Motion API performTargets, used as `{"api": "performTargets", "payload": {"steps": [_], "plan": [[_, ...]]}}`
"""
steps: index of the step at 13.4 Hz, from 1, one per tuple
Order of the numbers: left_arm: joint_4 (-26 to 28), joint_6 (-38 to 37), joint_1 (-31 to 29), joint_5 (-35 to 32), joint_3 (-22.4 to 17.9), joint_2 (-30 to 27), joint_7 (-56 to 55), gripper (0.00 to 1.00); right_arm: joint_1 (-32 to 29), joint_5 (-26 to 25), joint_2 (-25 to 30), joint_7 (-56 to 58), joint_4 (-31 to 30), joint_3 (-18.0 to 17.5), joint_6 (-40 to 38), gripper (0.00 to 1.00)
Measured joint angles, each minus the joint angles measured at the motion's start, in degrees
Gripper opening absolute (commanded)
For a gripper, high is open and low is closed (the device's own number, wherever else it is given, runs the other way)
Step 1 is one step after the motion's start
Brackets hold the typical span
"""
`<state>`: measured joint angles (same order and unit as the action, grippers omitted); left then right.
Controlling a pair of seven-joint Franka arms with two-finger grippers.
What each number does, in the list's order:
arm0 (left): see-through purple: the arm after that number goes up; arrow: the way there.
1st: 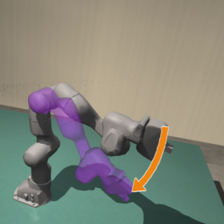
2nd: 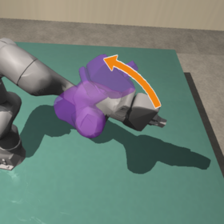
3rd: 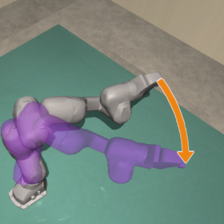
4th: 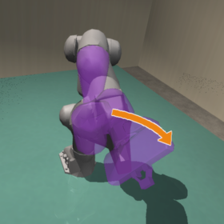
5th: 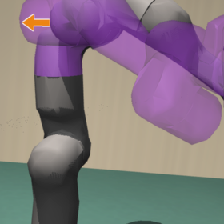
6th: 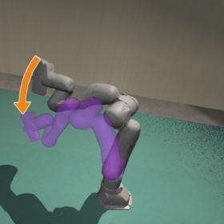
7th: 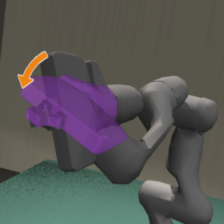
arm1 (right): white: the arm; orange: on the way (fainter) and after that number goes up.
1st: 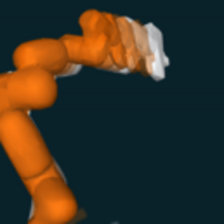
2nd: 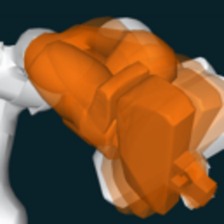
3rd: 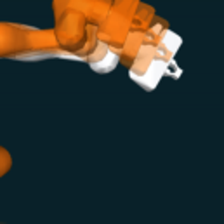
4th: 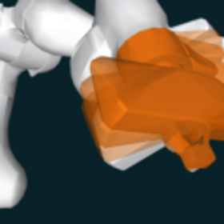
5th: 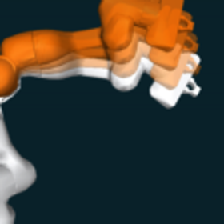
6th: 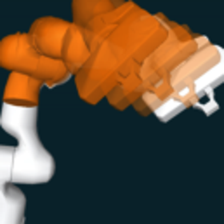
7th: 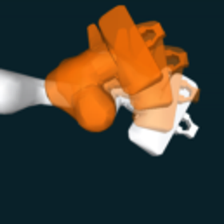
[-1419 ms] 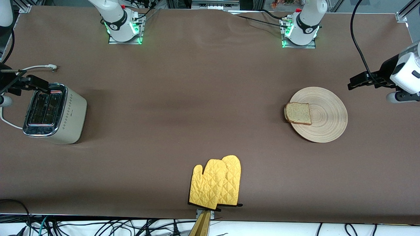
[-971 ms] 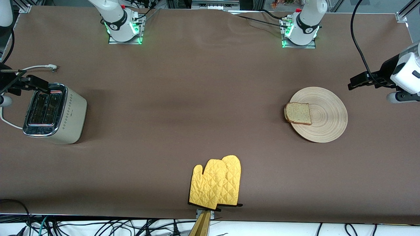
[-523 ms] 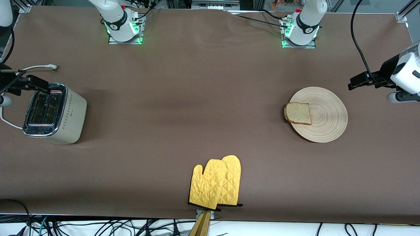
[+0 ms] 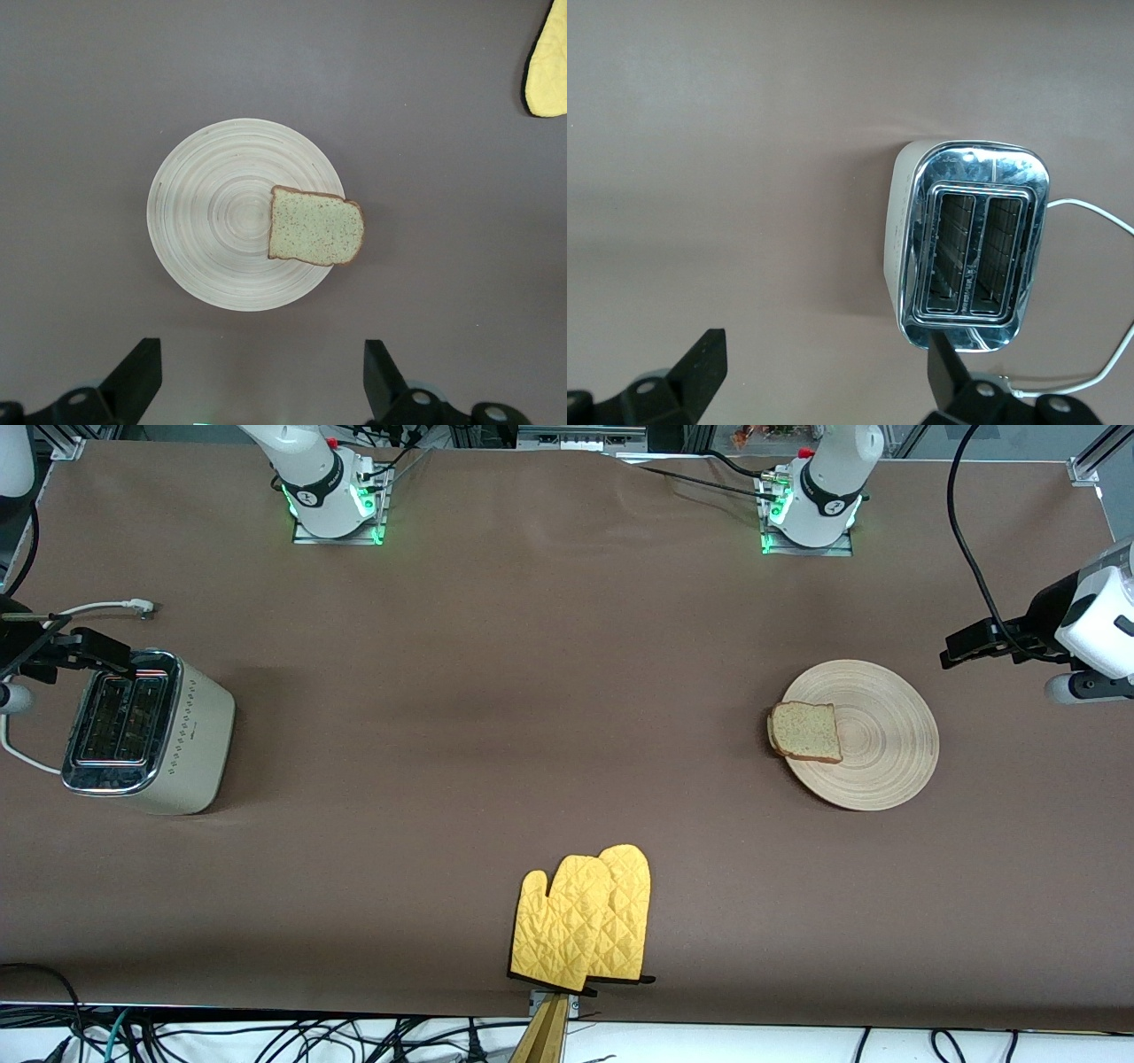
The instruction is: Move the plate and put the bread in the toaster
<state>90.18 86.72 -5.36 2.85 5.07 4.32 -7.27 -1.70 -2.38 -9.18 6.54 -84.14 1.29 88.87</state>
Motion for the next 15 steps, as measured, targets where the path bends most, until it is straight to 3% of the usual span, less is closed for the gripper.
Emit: {"api": "performTargets", "payload": {"steps": [15], "plan": [[-0.95,0.00,-0.63,0.00,-0.39,0.58,0.00,1.00,-0.06,0.00,-0.10,0.00,0.02,0.02,0.06,1.00]]}}
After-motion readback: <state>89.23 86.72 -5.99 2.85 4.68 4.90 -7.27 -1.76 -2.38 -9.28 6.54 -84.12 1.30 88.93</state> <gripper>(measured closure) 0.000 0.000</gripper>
